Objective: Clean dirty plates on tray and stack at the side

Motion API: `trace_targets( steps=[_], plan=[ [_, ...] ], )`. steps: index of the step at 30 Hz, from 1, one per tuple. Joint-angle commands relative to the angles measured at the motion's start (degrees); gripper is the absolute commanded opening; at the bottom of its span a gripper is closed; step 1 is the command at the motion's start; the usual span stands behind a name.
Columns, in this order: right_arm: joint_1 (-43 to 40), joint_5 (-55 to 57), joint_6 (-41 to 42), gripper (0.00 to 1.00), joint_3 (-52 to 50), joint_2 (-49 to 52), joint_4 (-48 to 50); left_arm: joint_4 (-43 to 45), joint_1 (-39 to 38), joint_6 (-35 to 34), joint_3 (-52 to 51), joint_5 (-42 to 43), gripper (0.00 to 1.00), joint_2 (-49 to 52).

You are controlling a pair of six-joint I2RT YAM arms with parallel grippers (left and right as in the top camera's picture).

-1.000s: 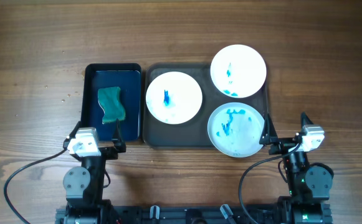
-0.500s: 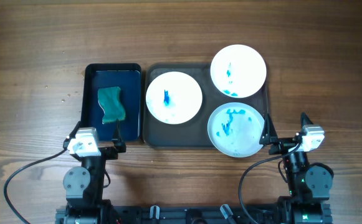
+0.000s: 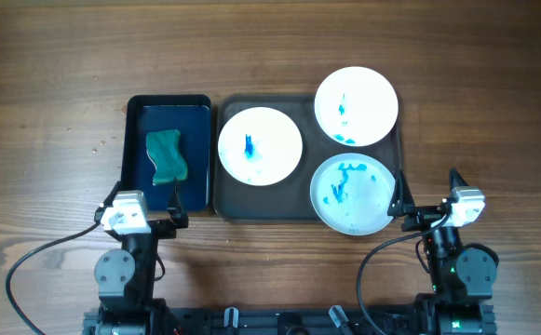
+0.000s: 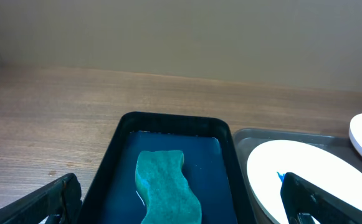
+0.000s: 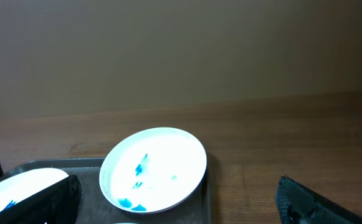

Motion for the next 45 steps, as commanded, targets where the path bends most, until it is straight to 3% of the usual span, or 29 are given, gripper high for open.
trace_targets(
  steps=[1,45],
  plan=[
    [0.42,1.01,0.76,1.0,0.04,-0.9,0.04,-1.03,0.46,-0.55,0.35,-0.76,1.0,0.13],
    [0.42,-4.33,0.61,1.0,0.9,0.24,0.81,2.84,0.46,-3.17,1.53,0.31,1.0,1.31]
  ],
)
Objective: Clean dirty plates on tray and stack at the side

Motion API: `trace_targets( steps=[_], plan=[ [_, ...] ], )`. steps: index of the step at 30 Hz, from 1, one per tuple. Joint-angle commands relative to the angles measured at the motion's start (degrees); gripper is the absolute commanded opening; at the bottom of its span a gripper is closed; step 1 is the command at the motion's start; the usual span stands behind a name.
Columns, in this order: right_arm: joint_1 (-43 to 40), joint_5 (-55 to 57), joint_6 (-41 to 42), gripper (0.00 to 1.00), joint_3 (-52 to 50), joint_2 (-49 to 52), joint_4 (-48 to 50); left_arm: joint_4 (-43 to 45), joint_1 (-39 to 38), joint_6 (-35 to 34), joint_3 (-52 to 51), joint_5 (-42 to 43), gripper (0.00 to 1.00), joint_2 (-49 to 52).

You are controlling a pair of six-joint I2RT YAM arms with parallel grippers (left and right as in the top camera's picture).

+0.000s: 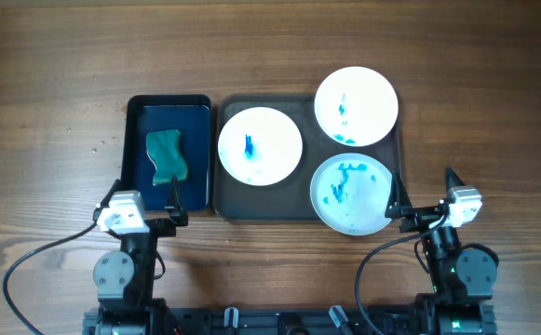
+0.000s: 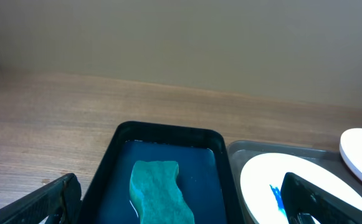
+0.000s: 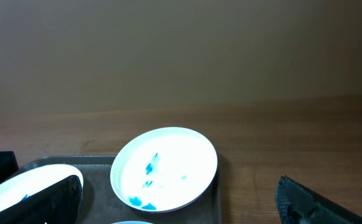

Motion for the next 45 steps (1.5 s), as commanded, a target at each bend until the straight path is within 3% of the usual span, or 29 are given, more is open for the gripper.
trace_targets(
  steps=[1,8,14,15,20,24,28,31,33,35,37,41,45],
  plan=[
    [0.39,-2.25,0.59,1.0,1.31,0.66,0.5,0.26,0.46,-1.05,2.32,0.07,1.0,1.55],
    [0.39,-7.19,0.63,1.0,7.87,8.52,0.5,-0.79,0.46,-1.05,13.6,0.76,1.0,12.55],
    [0.39,-14.88,0.63,1.0,23.34,25.86,-2.51,-11.1,0.39,-1.05,34.88,9.9,1.0,31.98],
    [0.39,-18.21,0.66,1.0,30.08,32.74,-6.69,-17.64,0.39,-1.05,43.63,10.88,1.0,38.45],
    [0.39,-26.84,0.57,1.0,52.59,52.89,-27.17,-38.73,0.28,-1.05,67.45,11.04,1.0,55.56],
    [0.76,-29.88,-5.6,1.0,69.4,66.1,-44.54,-51.3,0.28,-1.05,80.06,11.78,1.0,65.72],
    [2.51,-30.16,-15.89,1.0,82.49,77.09,-56.41,-52.98,0.31,-1.05,81.64,15.45,1.0,70.69],
    [2.64,-32.5,-14.21,1.0,82.84,79.82,-54.29,-53.94,0.31,-1.05,81.64,22.99,1.0,72.85],
    [2.64,-32.54,-9.31,1.0,82.82,81.35,-54.58,-54.84,0.31,-1.03,81.64,23.06,1.0,73.66],
    [3.52,-31.58,-10.23,0.99,82.82,83.25,-54.51,-55.08,0.44,-1.03,81.64,22.6,1.0,74.23],
    [5.92,-25.97,-6.6,0.95,82.84,85.48,-55.63,-55.41,0.44,-1.6,81.64,19.78,1.0,74.75],
    [14.1,-15.15,-0.39,0.9,83.06,91.23,-57.11,-59.95,0.48,-12.96,81.64,5.86,1.0,76.83],
    [22.14,-7.85,0.68,0.82,84.0,99.01,-57.11,-61.55,0.46,-14.64,81.64,1.2,1.0,79.36]
  ],
)
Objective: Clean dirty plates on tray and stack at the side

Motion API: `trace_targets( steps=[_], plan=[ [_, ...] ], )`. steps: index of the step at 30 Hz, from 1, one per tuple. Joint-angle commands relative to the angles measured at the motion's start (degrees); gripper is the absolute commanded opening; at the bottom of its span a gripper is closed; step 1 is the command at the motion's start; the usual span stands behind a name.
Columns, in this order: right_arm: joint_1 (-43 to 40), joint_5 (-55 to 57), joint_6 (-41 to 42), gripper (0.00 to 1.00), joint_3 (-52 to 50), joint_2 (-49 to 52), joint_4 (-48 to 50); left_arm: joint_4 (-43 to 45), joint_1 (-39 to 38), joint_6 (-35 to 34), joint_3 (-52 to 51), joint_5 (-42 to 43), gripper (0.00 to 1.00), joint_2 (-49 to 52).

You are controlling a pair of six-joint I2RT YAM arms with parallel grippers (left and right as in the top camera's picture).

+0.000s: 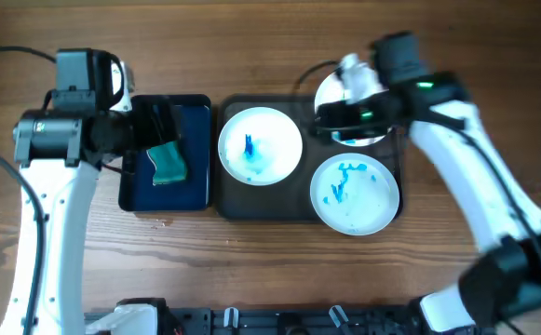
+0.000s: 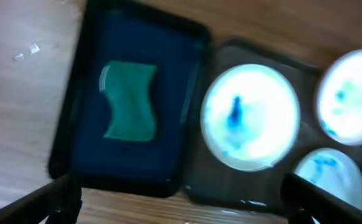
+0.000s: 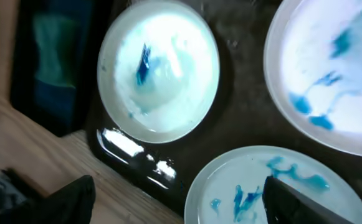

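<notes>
Three white plates smeared with blue lie on the dark tray (image 1: 289,201): a left plate (image 1: 260,145), a near right plate (image 1: 355,194) and a far right plate (image 1: 372,91). A green sponge (image 1: 168,164) rests in the blue basin (image 1: 127,191) left of the tray. My left gripper (image 1: 156,128) hangs open over the basin, above the sponge (image 2: 129,101). My right gripper (image 1: 333,113) hovers open over the tray between the left plate (image 3: 159,70) and the far right plate (image 3: 330,74), partly covering the latter from above. Neither gripper holds anything.
Wooden table (image 1: 270,37) surrounds the tray and the basin. The basin stands right against the tray's left edge. Bare wood lies right of the tray and along the front edge.
Both arms have left their rest poses at the front edge. The left gripper is now over the sponge basin, the right gripper over the tray by the far right plate. Plates and sponge are unmoved.
Both arms sat folded at the front edge, grippers open, looking low across the table. At the later moment they had only shifted slightly. Now both reach out over the table, left above the basin and right above the tray, both open.
</notes>
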Motion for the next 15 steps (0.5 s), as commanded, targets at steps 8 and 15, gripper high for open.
trace_targets(
  steps=[8,15],
  plan=[
    [9.42,15.3,5.64,0.48,2.1,16.74,6.4,0.33,0.48,-8.35,0.96,-12.96,1.0,5.9],
    [9.42,15.52,4.94,0.46,2.08,20.31,11.52,1.11,0.46,-9.46,0.96,-12.94,1.0,8.96]
  ],
)
